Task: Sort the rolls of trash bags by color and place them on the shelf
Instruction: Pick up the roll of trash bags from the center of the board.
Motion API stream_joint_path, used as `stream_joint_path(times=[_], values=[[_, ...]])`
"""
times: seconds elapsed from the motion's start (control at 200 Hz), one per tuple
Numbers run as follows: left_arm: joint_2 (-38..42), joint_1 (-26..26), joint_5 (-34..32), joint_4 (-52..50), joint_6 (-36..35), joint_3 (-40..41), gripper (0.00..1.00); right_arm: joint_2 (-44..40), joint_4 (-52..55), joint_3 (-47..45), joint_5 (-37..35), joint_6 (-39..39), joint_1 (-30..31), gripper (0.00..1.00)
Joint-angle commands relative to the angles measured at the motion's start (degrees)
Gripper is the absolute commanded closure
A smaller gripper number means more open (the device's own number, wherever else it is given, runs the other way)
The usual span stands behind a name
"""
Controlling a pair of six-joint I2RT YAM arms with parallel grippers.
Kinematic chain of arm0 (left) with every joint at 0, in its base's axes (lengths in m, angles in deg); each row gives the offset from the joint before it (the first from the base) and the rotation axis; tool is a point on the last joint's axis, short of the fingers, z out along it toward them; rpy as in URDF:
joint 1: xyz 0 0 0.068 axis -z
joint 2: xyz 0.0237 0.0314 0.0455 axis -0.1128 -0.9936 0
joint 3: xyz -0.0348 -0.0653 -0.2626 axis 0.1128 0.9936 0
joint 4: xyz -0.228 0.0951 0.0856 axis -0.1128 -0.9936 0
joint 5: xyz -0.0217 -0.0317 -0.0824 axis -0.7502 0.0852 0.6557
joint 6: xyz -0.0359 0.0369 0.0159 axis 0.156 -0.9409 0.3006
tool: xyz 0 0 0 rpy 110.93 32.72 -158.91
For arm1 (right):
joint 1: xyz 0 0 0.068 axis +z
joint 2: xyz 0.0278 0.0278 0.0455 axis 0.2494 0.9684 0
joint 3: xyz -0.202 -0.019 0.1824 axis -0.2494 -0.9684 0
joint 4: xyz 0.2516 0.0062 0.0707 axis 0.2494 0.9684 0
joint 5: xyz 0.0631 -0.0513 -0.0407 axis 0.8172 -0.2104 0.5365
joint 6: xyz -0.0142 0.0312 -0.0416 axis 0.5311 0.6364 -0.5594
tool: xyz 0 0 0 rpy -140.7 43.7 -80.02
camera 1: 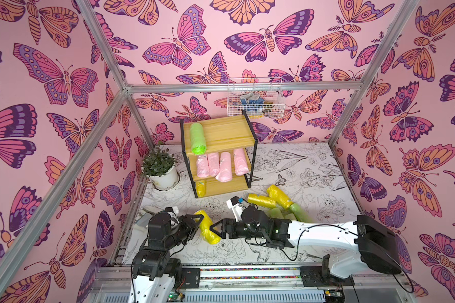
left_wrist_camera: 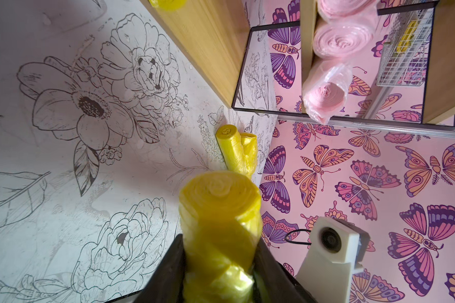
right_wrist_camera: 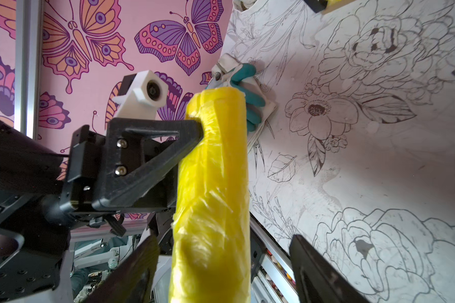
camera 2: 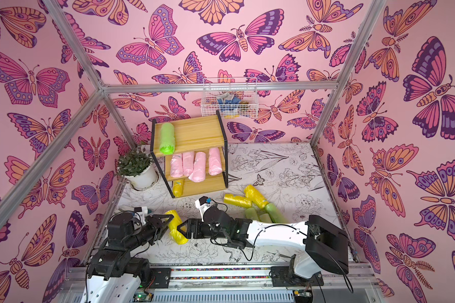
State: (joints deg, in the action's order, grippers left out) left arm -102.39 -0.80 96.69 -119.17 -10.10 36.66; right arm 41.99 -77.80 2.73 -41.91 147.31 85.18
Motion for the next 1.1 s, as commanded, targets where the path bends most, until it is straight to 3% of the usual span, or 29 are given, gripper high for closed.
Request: stream_joint_path(times=[0.0, 0.315, 0.676, 0.901, 1.097], values=[[-0.32, 0.16, -0.34, -0.14, 0.01, -1.40, 1.00, 1.41, -1.75, 2.35, 0.50, 0.83, 1.19, 0.19], [-0.91, 0.16, -1.28, -0.47, -0.70, -1.92, 1.00, 6.27, -5.47, 3.76, 1.03, 3.72, 3.67, 0.24], [-1.38, 0.16, -1.28, -1.24, -1.67, -2.37, 1.00, 8.38, -2.11, 5.78, -0.68, 3.06, 4.23, 0.49], [-1.38, 0.20, -1.32, -2.52, -2.90, -2.39, 1.00, 7.65, 1.13, 6.17, -2.48, 1.28, 4.23, 0.42], [-1.30, 0.15, -1.10, -2.73, -3.08, -1.95, 1.00, 6.78, 3.07, 6.25, -3.92, -0.10, 4.23, 0.48]])
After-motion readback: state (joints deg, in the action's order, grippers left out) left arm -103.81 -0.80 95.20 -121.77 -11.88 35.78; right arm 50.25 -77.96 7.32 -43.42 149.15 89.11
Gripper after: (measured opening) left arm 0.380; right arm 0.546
